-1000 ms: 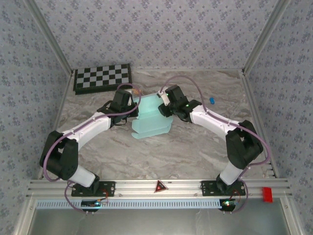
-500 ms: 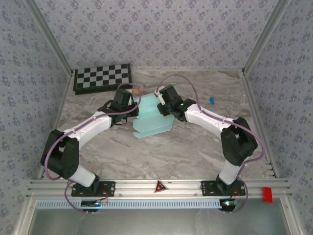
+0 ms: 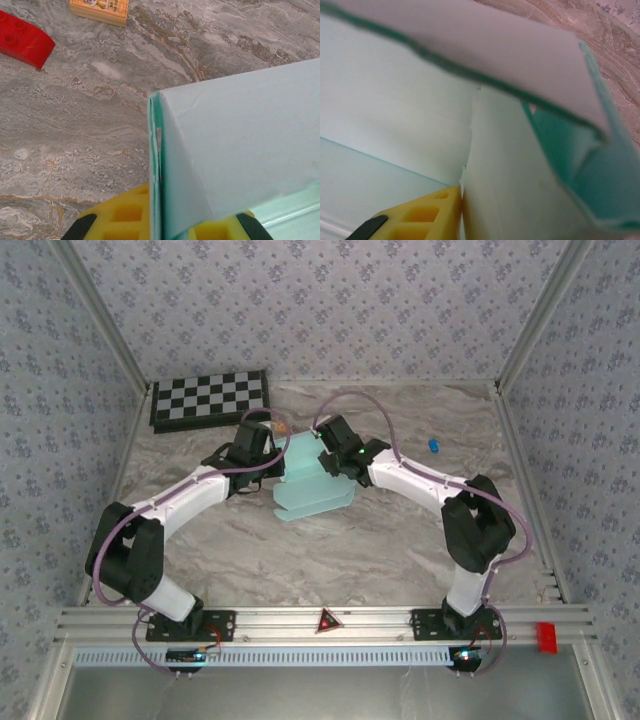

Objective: Fold the paper box

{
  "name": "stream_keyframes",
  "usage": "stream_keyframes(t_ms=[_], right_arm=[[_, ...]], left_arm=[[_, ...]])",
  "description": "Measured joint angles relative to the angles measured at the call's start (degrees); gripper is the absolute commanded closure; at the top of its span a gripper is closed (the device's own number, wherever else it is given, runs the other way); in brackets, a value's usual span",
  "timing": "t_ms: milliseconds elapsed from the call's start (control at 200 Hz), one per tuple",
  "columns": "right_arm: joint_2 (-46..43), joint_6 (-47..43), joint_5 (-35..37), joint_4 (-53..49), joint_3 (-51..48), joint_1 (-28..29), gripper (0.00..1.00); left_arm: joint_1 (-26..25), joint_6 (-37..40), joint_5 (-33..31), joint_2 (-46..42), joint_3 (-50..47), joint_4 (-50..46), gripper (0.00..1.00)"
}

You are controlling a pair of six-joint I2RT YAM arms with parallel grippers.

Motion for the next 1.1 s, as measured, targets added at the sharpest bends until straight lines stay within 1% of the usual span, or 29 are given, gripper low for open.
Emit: stream_keyframes(t_ms=[230,435,765,1099], right_arm=[[0.98,-0.02,4.55,-2.05,1.57,1.14,0.75],[2.75,0.15,9.79,-3.52,3.32,2.25,0.75],[5.09,1.20,15.72,-5.62,5.53,3.50,0.76],[8.20,5.40,21.86,-9.49,9.27,4.52,0.76]], left_arm=[[-0.02,-0.46,0.02,1.03,0.81,-0.52,1.00],[-0.04,-1.07,0.07,1.29,1.16,-0.76,1.00],[-0.04,-1.81,0.72,2.32,1.49,-0.70,1.00],[-0.04,-2.62,1.11,2.80,1.92,-0.52,1.00]])
